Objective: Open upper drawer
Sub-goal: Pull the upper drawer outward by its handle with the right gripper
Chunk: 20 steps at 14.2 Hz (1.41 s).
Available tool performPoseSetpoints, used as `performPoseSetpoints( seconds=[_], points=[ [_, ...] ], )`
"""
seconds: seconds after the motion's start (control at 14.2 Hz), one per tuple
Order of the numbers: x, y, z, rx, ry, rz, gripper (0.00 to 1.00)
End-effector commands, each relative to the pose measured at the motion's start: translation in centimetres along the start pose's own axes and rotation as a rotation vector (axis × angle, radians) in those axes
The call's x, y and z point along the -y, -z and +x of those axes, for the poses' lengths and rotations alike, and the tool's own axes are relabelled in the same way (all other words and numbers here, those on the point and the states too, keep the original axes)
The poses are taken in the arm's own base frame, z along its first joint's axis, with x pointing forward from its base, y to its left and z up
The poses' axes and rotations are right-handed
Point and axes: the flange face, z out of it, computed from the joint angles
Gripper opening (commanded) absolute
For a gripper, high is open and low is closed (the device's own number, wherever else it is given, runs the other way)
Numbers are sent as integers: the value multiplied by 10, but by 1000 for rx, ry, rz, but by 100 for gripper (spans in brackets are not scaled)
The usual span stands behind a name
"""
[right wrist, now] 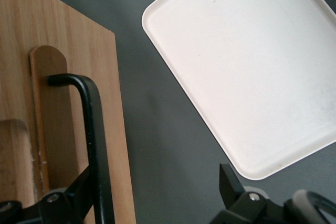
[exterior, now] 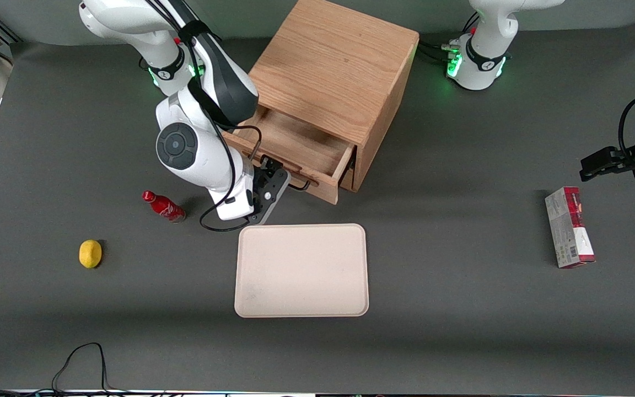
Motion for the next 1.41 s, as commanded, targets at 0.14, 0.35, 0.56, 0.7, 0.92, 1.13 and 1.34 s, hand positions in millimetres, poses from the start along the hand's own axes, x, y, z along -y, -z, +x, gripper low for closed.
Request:
performPoseSetpoints(
  seconds=[0.14, 0.35, 0.56, 0.7, 0.92, 1.13, 1.34],
  points=[
    [-20, 5, 4, -24, 0, -2, 100],
    [-27, 6, 7, -30, -6, -7, 100],
    [-34, 8, 9, -38, -7, -11, 100],
    [-41, 13, 7, -48, -17, -15, 100],
    [-52, 15, 5, -53, -30, -17, 100],
    [-64, 18, -1, -58, -49, -18, 100],
    [-67, 19, -2, -63, -23, -17, 100]
  ],
)
